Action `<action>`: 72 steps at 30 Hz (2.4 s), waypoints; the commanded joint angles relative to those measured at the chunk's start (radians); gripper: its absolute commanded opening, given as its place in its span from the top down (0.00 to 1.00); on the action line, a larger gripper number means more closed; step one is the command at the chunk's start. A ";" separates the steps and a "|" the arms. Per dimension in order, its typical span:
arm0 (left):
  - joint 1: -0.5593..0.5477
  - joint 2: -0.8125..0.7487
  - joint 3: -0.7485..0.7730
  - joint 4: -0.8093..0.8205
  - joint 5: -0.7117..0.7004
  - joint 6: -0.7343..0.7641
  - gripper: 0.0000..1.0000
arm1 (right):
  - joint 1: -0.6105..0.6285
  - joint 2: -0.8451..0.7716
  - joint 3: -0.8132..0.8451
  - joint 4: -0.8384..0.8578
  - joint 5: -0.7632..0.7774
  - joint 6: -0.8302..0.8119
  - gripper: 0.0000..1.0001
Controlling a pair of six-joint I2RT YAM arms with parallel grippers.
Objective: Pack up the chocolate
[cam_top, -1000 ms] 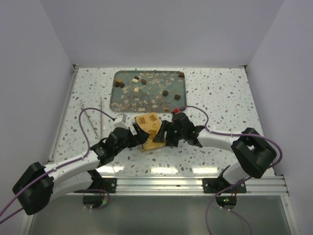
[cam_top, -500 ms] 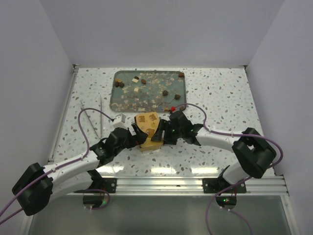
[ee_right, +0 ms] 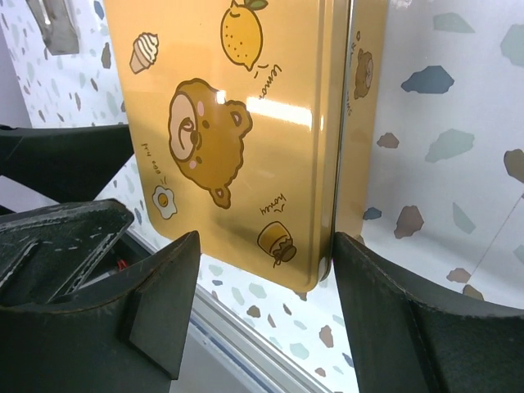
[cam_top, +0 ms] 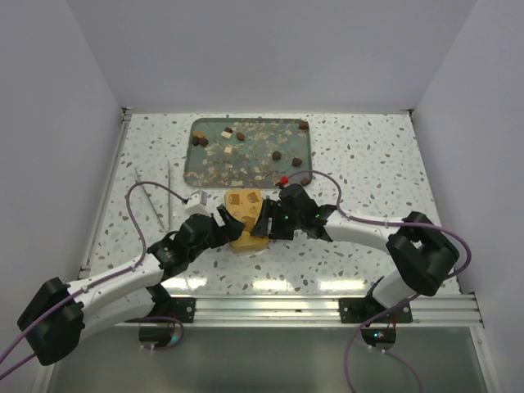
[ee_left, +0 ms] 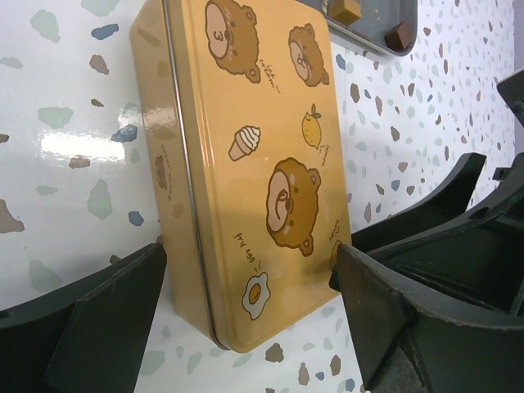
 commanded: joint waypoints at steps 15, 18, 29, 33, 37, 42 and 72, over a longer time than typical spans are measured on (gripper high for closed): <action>-0.004 -0.029 0.013 -0.025 -0.035 -0.035 0.17 | 0.018 0.010 0.078 -0.015 0.037 -0.070 0.31; -0.004 -0.047 -0.001 -0.035 -0.046 -0.051 0.16 | 0.018 0.004 0.078 -0.021 0.043 -0.078 0.31; -0.004 -0.039 -0.038 -0.059 -0.041 -0.075 0.14 | 0.018 0.012 0.094 -0.046 0.074 -0.115 0.31; -0.004 -0.023 -0.033 -0.082 -0.044 -0.091 0.14 | 0.018 0.019 0.108 -0.052 0.082 -0.133 0.31; -0.004 -0.018 -0.035 -0.119 -0.050 -0.118 0.16 | 0.018 0.021 0.118 -0.059 0.089 -0.141 0.31; -0.002 -0.004 -0.038 -0.165 -0.037 -0.161 0.21 | 0.018 0.015 0.121 -0.072 0.103 -0.151 0.31; 0.201 0.100 0.138 -0.187 -0.014 0.003 0.05 | -0.031 0.151 0.414 -0.240 0.212 -0.329 0.30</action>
